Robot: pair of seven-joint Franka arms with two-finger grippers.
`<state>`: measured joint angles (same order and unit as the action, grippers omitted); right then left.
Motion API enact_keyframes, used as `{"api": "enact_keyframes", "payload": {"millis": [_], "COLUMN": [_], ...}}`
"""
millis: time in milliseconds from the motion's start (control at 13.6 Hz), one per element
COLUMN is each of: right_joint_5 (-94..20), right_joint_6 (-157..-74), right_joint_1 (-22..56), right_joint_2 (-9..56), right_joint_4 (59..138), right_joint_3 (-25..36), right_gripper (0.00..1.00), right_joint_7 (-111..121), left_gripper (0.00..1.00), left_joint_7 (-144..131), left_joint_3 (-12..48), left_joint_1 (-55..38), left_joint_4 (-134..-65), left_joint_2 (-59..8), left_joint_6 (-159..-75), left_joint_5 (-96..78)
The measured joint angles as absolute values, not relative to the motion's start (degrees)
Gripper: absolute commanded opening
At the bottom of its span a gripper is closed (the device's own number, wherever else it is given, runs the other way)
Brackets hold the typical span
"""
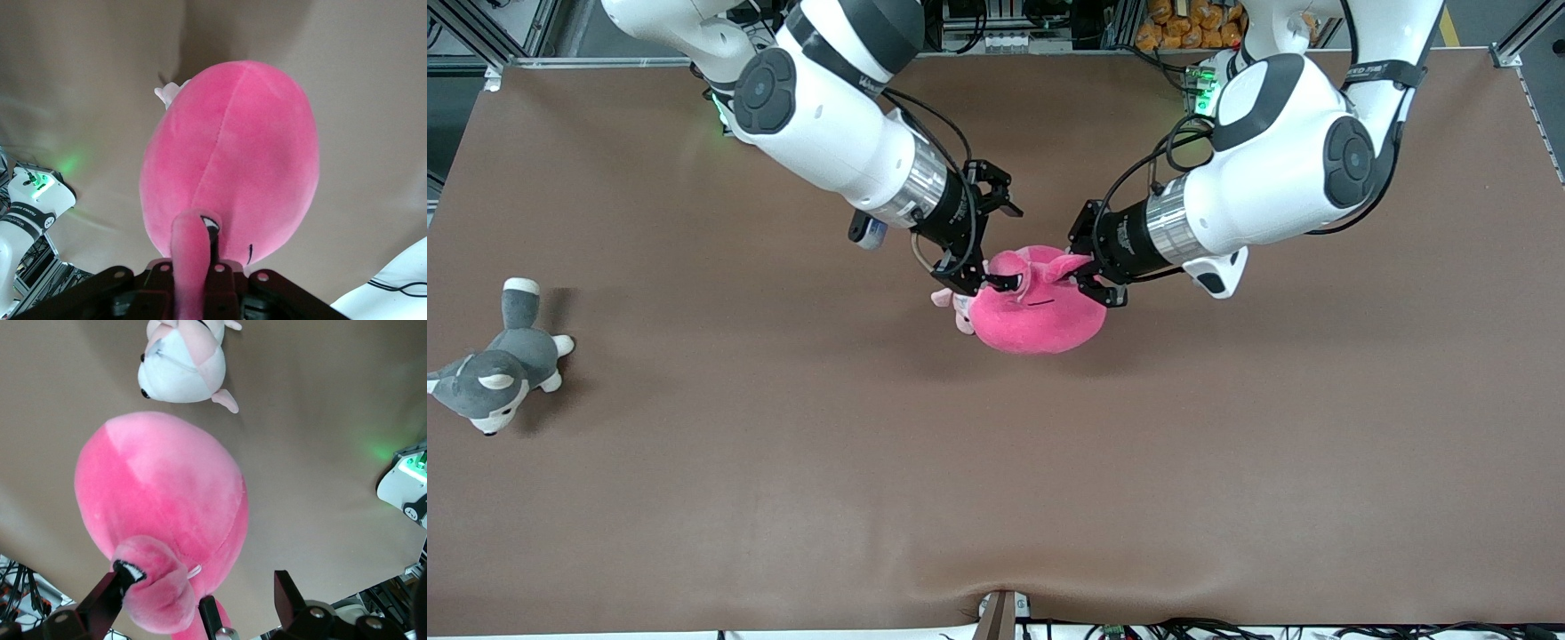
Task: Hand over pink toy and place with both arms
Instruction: 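Grasp the pink plush with the right gripper beside the left gripper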
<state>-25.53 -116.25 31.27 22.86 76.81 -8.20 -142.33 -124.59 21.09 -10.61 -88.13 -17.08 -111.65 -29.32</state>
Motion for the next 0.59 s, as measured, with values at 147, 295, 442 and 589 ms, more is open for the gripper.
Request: {"api": "enact_keyframes", "payload": {"millis": [147, 295, 442, 589], "right_joint_5": [-25.39, -24.2, -22.68, -22.28], "right_joint_6": [-116.28, -116.36, -116.93, -118.54], "right_joint_1": [31.26, 31.23, 31.23, 31.14], "right_joint_2": [23.32, 23.59, 23.69, 23.72], "right_joint_4": [76.82, 76.8, 76.77, 76.61], "right_joint_3": [-7.66, -7.23, -7.19, -7.05], "right_gripper": [0.19, 0.0, 0.0, 0.0], "right_joint_7": [-142.54, -142.53, -142.53, -142.54], "left_gripper": [0.0, 0.0, 0.0, 0.0], "left_joint_7": [-124.7, -124.74, -124.75, -124.75], "left_joint_3": [21.08, 21.07, 21.02, 21.01], "left_joint_1": [-10.62, -10.61, -10.61, -10.61], "left_joint_4": [-87.84, -87.53, -87.45, -87.45], "left_joint_2": [-17.07, -17.07, -17.07, -17.07], "left_joint_6": [-111.65, -111.65, -111.65, -111.65], "left_joint_5": [-29.32, -29.32, -29.32, -29.32]}}
